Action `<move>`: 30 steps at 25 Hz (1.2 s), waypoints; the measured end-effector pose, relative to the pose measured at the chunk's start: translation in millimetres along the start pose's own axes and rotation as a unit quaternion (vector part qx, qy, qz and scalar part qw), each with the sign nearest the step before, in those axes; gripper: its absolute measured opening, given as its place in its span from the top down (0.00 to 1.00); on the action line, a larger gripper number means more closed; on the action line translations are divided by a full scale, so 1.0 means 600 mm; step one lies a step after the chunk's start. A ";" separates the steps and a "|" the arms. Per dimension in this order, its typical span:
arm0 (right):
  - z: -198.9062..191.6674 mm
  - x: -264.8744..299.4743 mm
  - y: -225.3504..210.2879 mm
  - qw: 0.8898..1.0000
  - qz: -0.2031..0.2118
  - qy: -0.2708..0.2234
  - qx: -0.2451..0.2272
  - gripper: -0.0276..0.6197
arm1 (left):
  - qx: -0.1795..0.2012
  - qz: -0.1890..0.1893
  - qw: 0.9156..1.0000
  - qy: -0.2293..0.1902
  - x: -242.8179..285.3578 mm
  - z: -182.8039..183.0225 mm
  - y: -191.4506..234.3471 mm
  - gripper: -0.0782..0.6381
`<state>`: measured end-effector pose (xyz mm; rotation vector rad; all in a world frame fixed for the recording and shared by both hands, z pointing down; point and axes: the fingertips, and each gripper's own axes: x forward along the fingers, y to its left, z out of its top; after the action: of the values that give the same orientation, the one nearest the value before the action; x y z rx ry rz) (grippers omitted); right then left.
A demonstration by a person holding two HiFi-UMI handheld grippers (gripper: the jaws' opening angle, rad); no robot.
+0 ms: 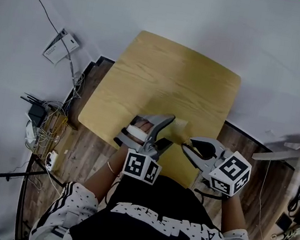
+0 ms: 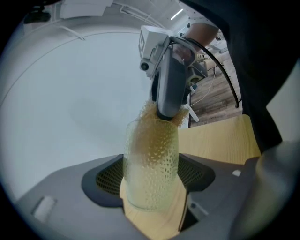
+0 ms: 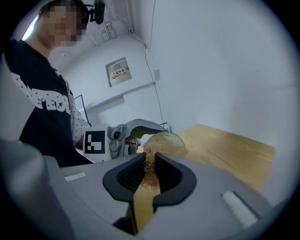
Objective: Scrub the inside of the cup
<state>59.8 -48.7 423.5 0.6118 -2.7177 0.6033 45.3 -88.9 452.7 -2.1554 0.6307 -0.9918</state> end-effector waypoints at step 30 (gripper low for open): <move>0.007 0.029 0.010 0.991 0.049 -0.037 0.121 0.85 | 0.104 0.012 0.994 -0.034 -0.022 0.042 -0.013 0.40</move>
<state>41.2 -51.5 423.8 0.5683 -2.7777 0.9653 58.5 -65.5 440.1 -1.9856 0.4975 -0.9251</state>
